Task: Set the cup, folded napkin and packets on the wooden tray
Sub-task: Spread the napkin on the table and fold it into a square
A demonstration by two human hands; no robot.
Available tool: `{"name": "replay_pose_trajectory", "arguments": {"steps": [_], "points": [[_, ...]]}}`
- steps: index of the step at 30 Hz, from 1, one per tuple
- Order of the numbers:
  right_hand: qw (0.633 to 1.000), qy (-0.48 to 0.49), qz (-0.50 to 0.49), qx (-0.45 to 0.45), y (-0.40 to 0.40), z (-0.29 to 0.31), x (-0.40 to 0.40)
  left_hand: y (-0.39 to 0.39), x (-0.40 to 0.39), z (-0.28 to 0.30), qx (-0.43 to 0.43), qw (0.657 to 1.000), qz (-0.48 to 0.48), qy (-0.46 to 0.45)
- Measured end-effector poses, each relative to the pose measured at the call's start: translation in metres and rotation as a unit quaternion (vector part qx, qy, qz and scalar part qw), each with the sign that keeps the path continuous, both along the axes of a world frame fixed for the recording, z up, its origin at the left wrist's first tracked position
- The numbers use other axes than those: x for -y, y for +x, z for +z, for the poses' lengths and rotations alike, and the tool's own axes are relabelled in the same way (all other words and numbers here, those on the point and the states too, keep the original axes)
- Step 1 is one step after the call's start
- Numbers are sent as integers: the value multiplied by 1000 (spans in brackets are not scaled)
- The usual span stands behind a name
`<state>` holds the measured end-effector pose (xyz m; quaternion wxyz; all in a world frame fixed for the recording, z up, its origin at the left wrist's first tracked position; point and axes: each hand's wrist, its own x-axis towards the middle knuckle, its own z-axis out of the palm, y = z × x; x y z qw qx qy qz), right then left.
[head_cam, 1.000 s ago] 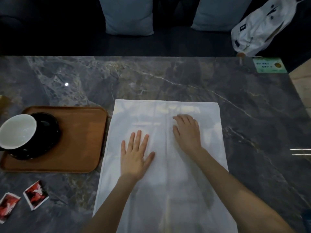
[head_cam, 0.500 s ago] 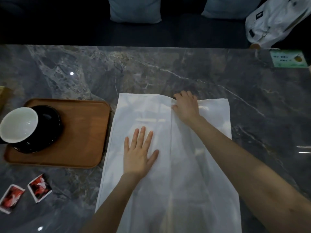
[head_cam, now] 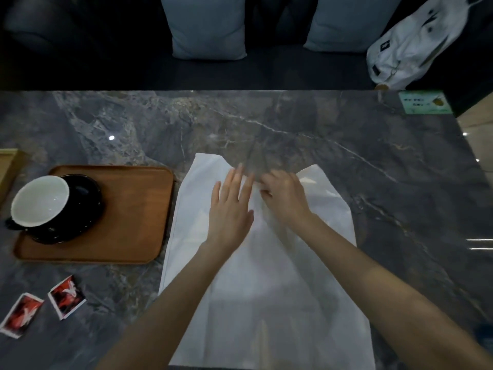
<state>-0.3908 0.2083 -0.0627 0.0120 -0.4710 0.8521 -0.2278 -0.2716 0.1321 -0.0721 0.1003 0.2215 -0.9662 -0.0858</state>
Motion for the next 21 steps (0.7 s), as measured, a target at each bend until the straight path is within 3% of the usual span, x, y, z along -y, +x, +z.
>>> {"name": "replay_pose_trajectory", "arguments": {"steps": [4,7,12,15,18,21], "points": [[999,-22,25,-26,16,4,-23,-17,9,15,3,990,-85,-112],[999,25,20,-35,20,5,-40,-8,13,18,19,985,-115,-130],[972,227,23,-62,21,11,-73,22,8,19,47,992,-106,-47],[958,277,13,-71,23,12,-101,44,1,20,19,991,-133,-13],[951,292,5,-106,29,11,-129,66,-8,20,-9,985,-170,5],[970,195,-14,-142,46,6,-162,88,-24,19,-29,979,-202,-10]]}}
